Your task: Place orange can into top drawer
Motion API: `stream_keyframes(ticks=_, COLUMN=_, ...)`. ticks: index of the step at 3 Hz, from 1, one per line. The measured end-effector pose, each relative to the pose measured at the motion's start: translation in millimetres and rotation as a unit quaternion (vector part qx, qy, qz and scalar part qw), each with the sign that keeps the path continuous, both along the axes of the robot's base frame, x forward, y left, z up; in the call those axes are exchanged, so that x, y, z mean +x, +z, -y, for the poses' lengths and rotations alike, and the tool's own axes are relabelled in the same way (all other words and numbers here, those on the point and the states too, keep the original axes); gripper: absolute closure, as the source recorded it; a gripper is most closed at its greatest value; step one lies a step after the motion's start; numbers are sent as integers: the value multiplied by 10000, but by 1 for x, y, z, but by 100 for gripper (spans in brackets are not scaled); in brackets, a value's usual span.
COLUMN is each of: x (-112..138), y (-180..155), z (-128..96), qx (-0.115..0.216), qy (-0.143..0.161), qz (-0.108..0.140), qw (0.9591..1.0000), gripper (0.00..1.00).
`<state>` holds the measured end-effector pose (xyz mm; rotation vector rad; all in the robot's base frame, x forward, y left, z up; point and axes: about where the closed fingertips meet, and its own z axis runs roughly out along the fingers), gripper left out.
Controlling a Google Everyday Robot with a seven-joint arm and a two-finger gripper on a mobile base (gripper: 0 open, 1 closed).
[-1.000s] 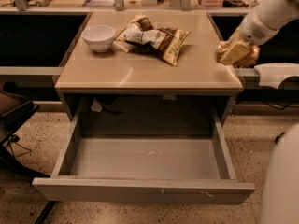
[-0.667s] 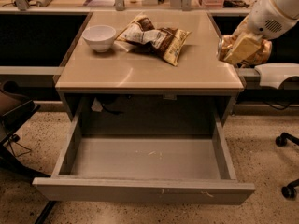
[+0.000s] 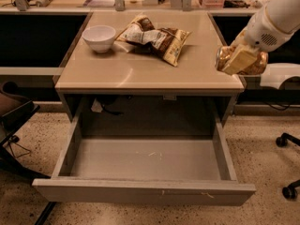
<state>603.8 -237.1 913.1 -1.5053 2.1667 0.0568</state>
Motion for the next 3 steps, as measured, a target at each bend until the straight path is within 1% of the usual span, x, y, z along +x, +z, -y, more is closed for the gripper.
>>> stream_keyframes(ticks=1, x=-25, y=-32, z=-3, qx=330, qy=-233, qz=112, qw=9991, gripper=100)
stream_keyframes(ticks=2, x=-67, y=-104, z=-21, qx=686, qy=-140, qz=-410, qw=9967, gripper=100)
stream_keyframes(ticks=3, x=-112, y=-192, z=-56, qx=943, qy=342, qz=-1411, qw=9849, gripper=100)
